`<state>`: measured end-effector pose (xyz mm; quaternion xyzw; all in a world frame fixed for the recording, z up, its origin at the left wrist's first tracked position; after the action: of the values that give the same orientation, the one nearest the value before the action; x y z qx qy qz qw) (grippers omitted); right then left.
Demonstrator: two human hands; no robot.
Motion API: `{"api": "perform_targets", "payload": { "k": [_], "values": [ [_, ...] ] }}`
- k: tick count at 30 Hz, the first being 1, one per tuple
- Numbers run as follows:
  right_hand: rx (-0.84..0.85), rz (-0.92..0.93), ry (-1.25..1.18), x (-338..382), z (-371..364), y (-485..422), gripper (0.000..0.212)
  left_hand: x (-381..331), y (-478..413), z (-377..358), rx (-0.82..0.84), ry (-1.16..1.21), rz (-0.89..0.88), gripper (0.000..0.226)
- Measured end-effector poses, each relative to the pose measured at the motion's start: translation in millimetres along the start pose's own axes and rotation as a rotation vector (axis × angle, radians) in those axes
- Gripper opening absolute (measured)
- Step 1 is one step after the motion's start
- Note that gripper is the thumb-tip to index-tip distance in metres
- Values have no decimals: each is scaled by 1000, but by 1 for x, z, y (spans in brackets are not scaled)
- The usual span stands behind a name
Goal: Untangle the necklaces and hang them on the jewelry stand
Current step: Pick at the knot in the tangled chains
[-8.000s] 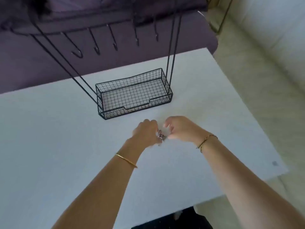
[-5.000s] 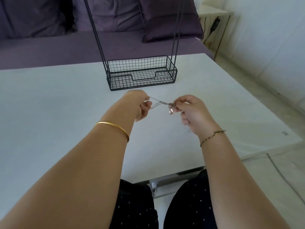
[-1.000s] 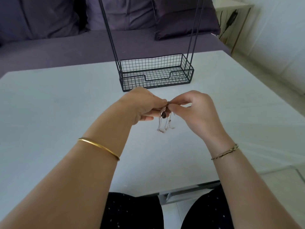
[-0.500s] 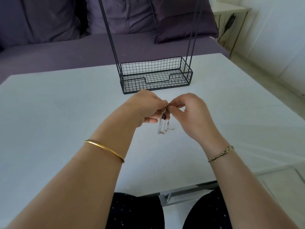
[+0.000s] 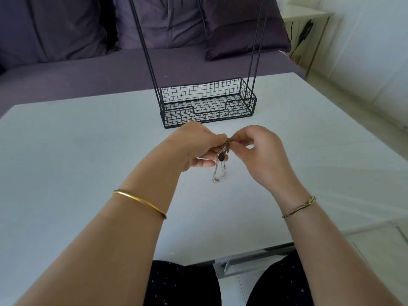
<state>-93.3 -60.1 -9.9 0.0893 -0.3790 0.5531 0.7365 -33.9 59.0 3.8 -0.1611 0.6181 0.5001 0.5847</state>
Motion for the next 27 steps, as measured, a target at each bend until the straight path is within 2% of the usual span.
{"api": "perform_targets", "payload": {
  "k": [4,10,13,16,20,24,27],
  "values": [
    [-25,0,-27,-2,3,1,12,-1,1,-2,21,-72,-23,11],
    [42,-18,-188,-3,5,3,9,-2,-3,-4,-21,-212,-86,23],
    [0,-44,-178,-8,5,1,9,-3,-3,-9,6,-272,-106,26],
    [-11,-18,-120,-7,7,1,13,-3,-5,-11,24,-266,-97,25],
    [102,-68,-271,-6,4,4,10,-1,-8,-3,-43,-244,-101,26],
    [42,-104,-322,-11,9,2,17,-3,-2,-5,31,-129,-89,20],
    [17,-102,-342,-11,11,1,20,-5,0,-6,43,-161,-105,14]
  ]
}}
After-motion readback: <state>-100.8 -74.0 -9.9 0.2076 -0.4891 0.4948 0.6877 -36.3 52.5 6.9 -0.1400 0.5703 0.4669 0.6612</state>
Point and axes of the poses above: each hand's wrist, its own y-axis away from the middle knuckle, its own z-axis out of the back of the hand, x = y × z, the point moved 5 cm from there along -y, towards the middle knuckle, and after that the axes turned 10 degrees about y, right-handed, at the moved point
